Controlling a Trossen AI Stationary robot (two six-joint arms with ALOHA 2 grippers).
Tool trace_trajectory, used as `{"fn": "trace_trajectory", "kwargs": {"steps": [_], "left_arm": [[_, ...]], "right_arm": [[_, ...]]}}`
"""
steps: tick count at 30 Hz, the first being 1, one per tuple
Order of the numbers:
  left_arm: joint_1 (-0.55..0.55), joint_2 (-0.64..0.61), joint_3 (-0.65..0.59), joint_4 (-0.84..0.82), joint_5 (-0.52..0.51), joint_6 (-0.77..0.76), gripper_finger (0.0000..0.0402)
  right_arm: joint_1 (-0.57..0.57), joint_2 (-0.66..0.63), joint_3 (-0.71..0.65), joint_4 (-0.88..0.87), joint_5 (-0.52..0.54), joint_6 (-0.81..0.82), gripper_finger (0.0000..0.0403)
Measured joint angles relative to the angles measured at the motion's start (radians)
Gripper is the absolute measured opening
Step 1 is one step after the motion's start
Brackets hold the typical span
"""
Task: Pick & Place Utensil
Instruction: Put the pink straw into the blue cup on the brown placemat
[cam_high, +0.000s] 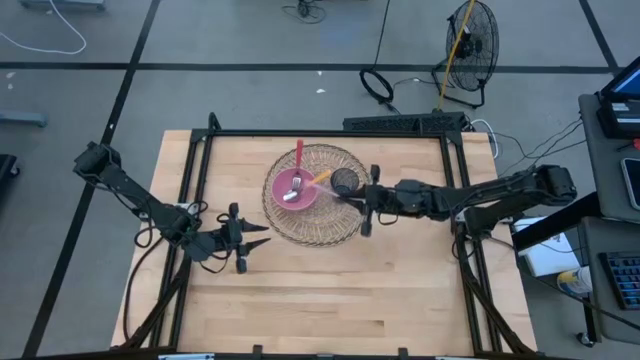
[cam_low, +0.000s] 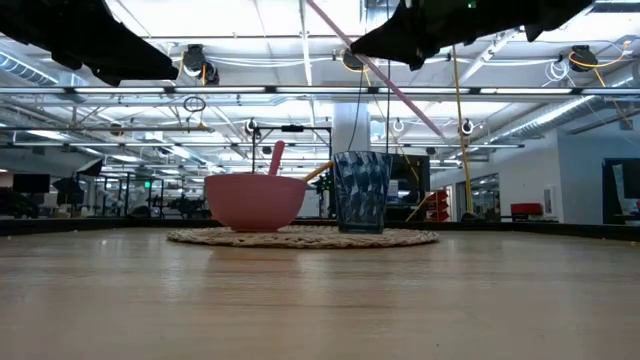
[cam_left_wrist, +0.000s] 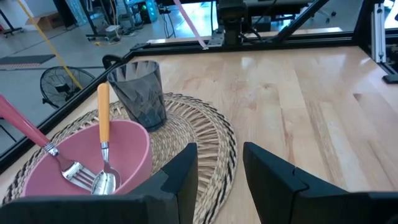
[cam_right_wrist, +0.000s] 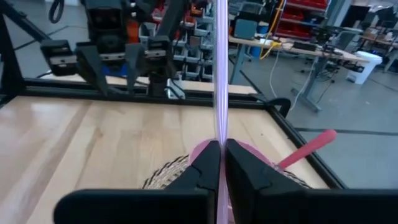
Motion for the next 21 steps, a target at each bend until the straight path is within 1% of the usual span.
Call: {"fn": "trace_trajectory", "kwargs": {"steps": [4, 10, 17, 21], "left_arm": [[0.0, 0.0, 0.0, 0.001, 0.0, 0.005, 0.0131], [0.0, 0.0, 0.0, 0.001, 0.0, 0.001, 0.0131], [0.0, 0.0, 0.0, 0.001, 0.0, 0.0, 0.0131], [0.0, 0.0, 0.0, 0.001, 0.0, 0.0, 0.0131]], "right_arm": [[-0.017, 0.0, -0.003, 0.047, -0.006, -0.009, 0.001], [-0.049, 0.0, -0.004, 0.161, -0.078, -0.037, 0.001], [-0.075, 0.0, -0.004, 0.248, -0.08, -0.094, 0.001], [-0.095, 0.0, -0.004, 0.268, -0.132, -0.109, 0.001]]}}
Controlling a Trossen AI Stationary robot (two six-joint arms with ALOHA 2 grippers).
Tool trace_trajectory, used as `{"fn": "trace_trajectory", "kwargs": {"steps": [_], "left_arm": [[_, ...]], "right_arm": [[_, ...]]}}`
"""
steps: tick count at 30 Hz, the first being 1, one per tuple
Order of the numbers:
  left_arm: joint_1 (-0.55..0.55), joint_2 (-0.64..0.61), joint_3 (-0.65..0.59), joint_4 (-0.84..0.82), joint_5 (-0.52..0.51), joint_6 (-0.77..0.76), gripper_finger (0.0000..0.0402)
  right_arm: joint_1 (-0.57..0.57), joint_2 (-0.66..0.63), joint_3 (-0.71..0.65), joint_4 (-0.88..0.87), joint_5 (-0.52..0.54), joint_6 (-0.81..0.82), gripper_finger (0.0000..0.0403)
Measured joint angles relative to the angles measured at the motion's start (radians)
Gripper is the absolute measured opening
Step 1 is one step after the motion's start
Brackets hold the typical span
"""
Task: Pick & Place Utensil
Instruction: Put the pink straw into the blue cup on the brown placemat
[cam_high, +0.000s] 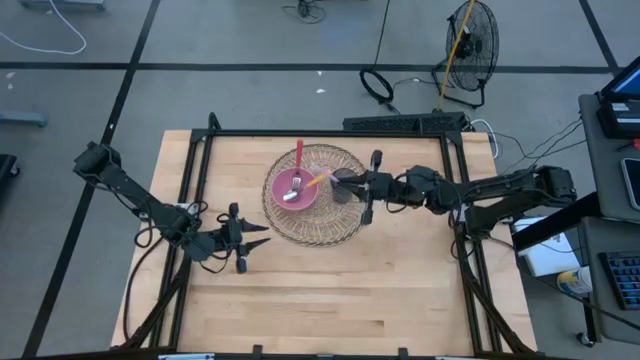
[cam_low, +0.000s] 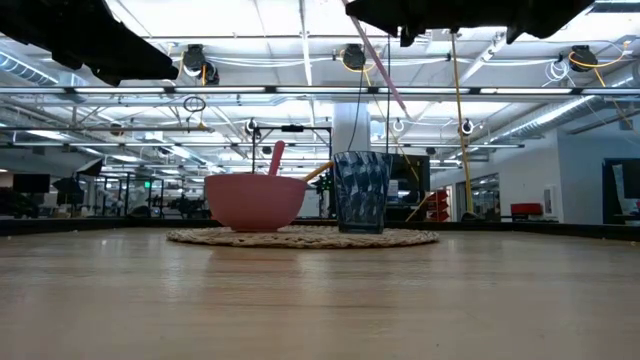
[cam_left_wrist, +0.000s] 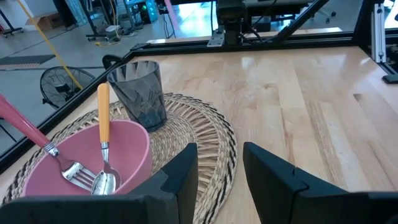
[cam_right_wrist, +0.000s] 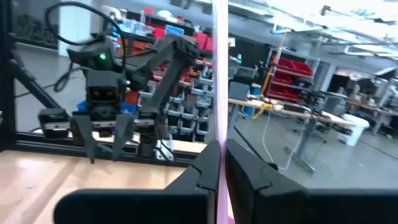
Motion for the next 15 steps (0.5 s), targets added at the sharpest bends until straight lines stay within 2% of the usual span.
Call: {"fn": "trace_trajectory", "kwargs": {"steps": [5, 15], "left_arm": [[0.0, 0.0, 0.0, 0.0, 0.0, 0.0, 0.0131], [0.0, 0.0, 0.0, 0.005, 0.0, -0.001, 0.0131]], "right_arm": [[-0.023, 0.0, 0.0, 0.003, -0.004, -0.011, 0.001], [-0.092, 0.0, 0.0, 0.044, -0.083, -0.011, 0.001]]}}
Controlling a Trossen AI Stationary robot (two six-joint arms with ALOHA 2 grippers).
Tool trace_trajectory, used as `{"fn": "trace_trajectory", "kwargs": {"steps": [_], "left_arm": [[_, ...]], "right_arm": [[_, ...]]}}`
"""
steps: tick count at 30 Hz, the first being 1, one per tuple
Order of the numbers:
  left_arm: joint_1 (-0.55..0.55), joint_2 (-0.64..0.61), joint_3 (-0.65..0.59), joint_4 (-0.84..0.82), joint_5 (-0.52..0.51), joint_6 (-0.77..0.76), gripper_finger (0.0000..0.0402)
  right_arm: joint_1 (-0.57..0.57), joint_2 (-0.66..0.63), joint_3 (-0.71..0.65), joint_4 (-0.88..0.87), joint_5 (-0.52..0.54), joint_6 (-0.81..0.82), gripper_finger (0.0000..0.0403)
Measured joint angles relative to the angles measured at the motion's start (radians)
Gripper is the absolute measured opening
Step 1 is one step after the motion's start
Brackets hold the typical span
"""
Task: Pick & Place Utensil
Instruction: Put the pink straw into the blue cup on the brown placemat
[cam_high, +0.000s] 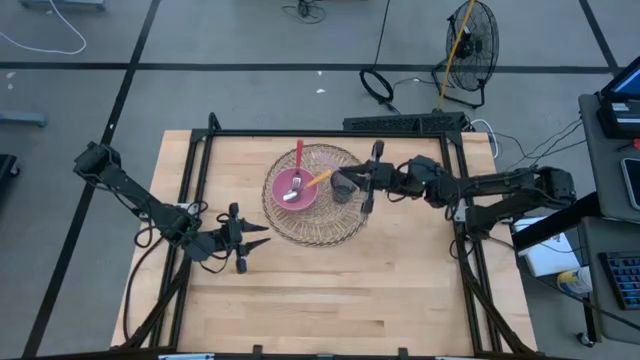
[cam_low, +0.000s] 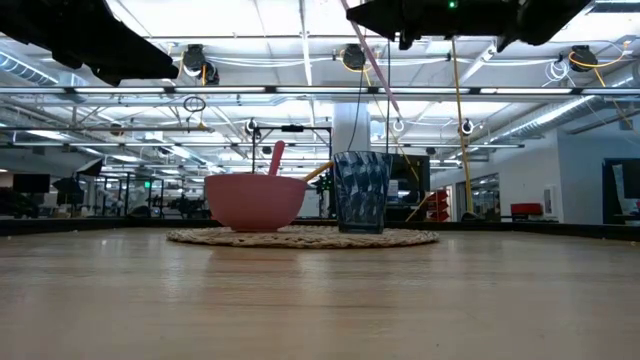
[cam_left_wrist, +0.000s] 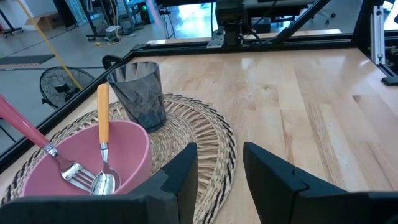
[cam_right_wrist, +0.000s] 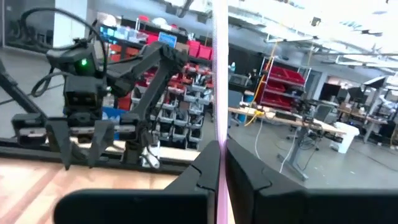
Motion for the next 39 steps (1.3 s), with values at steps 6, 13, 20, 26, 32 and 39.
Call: {"fn": "trace_trajectory", "kwargs": {"steps": [6, 13, 20, 26, 32, 39], "left_arm": [[0.0, 0.0, 0.0, 0.001, 0.0, 0.0, 0.0131], [0.0, 0.0, 0.0, 0.001, 0.0, 0.0, 0.0131], [0.001, 0.0, 0.0, 0.003, -0.001, 0.006, 0.0131], [0.018, 0.0, 0.0, 0.003, 0.001, 0.005, 0.0131], [0.026, 0.0, 0.0, 0.003, 0.002, 0.0, 0.0131], [0.026, 0.0, 0.0, 0.003, 0.002, 0.002, 0.0131]], "right_arm": [[-0.042, 0.014, -0.003, 0.062, -0.051, 0.0, 0.001], [-0.09, 0.06, -0.139, 0.343, -0.08, 0.021, 0.001], [-0.13, 0.152, -0.287, 0.736, -0.098, 0.042, 0.001], [-0.148, 0.22, -0.299, 0.809, -0.1, 0.066, 0.001], [-0.147, 0.239, -0.276, 0.812, -0.101, 0.069, 0.001], [-0.153, 0.239, -0.263, 0.811, -0.125, 0.079, 0.001]]}}
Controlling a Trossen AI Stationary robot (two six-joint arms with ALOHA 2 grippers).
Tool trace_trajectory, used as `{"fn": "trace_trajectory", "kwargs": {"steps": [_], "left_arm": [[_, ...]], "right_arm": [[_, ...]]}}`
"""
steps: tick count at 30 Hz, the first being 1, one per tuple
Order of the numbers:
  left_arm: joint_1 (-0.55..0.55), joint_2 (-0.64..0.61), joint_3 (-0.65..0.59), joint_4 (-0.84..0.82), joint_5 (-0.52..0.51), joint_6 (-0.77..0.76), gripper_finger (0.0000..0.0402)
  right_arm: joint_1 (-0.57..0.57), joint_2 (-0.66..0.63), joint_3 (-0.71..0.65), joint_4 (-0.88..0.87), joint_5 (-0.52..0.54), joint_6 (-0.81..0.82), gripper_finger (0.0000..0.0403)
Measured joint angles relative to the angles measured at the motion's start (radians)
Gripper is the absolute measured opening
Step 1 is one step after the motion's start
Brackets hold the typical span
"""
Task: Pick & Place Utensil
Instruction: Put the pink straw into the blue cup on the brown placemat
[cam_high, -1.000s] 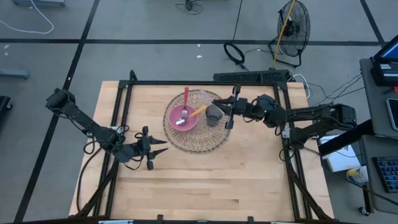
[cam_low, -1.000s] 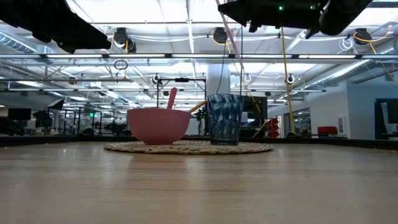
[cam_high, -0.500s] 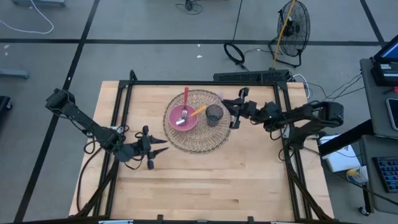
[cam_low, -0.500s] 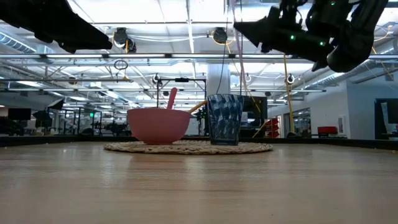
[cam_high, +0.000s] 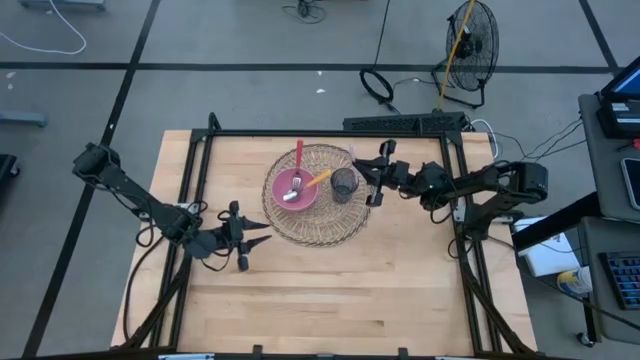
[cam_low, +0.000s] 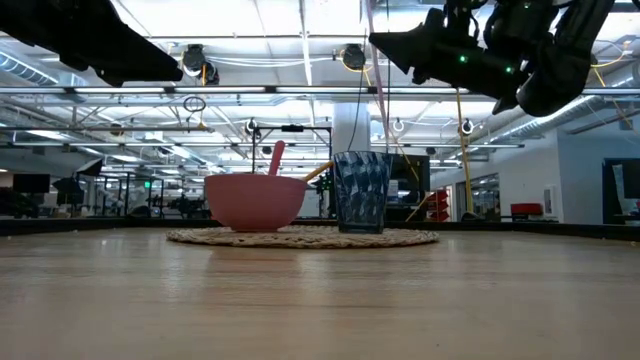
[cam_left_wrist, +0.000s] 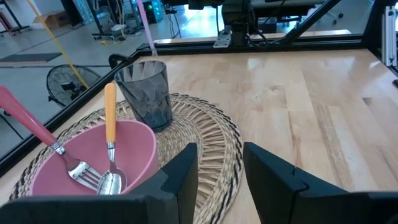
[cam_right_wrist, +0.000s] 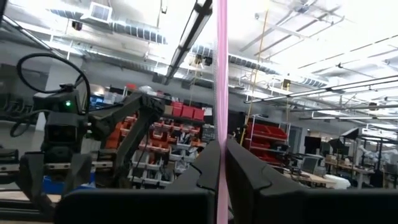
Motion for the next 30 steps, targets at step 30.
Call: {"fn": "trace_trajectory", "kwargs": {"steps": [30], "left_arm": [[0.0, 0.0, 0.0, 0.026, 0.001, 0.009, 0.0131]], "right_arm": [[-0.045, 0.175, 0.132, -0.045, -0.028, 0.066, 0.001]]}}
